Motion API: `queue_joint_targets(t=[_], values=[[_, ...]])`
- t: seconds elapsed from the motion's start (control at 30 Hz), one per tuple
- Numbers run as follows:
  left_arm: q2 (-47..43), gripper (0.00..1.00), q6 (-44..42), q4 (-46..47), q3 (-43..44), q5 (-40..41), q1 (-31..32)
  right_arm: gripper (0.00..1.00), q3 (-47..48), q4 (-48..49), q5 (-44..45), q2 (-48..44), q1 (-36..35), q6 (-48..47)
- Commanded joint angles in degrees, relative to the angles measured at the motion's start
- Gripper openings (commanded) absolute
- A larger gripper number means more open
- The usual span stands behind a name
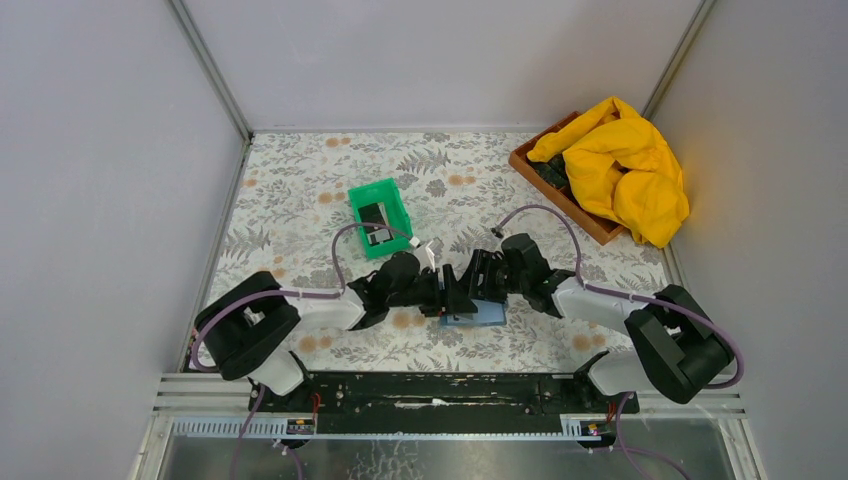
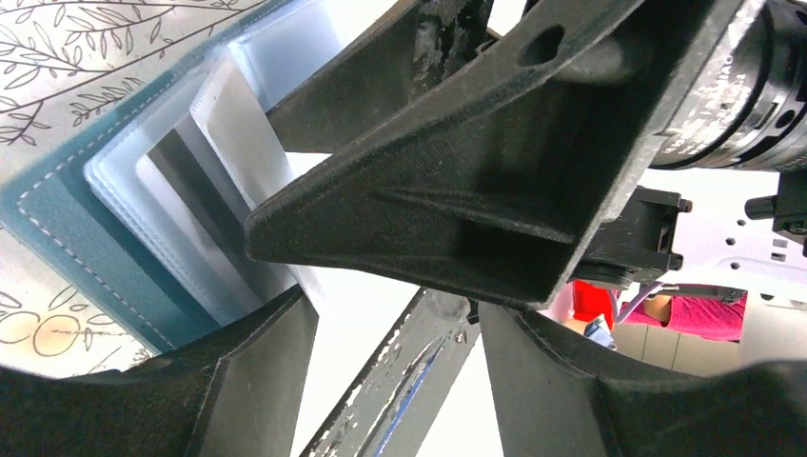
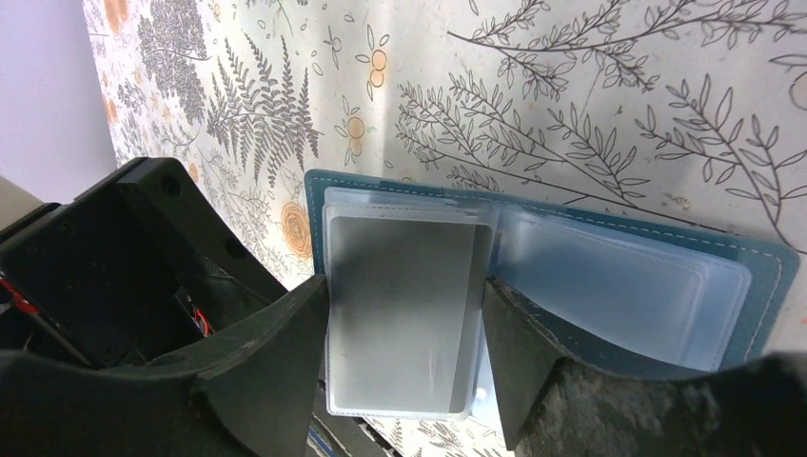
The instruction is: Take the credit cards out of the card holder
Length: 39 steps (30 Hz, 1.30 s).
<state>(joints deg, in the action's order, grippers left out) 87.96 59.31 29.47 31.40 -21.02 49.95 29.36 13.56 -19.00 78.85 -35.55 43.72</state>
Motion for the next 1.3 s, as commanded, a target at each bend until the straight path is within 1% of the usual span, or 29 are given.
queue_joint_targets(t=[0.0,0.23,0.47,0.77,1.07,1.27], values=[[2.0,0.69,-0.3,3.9,2.6,1.7,0.1,0.68,0.4,0.3,-1.6,-2.6,-0.6,-2.4],[4.6,0.69,0.4,5.7,2.7,1.6,0.1,0.77,0.9,-3.4,1.1,-4.2,-0.6,-4.4],[5.9,0.69,0.5,6.8,3.3,1.6,0.2,0.78,0.8,-4.6,3.1,-6.0,-0.6,-4.3],[5.8,0.69,-1.0,3.8,6.4,2.2,0.5,0.8,1.3,-8.9,9.3,-10.2,0.6,-4.4],[8.5,0.69,-1.3,4.0,9.4,1.5,1.2,0.81,0.6,-15.2,21.0,-18.5,2.7,-4.9],[10.2,0.69,-1.0,5.5,10.2,0.7,1.6,0.77,0.4,-17.2,24.5,-21.5,3.6,-6.0]])
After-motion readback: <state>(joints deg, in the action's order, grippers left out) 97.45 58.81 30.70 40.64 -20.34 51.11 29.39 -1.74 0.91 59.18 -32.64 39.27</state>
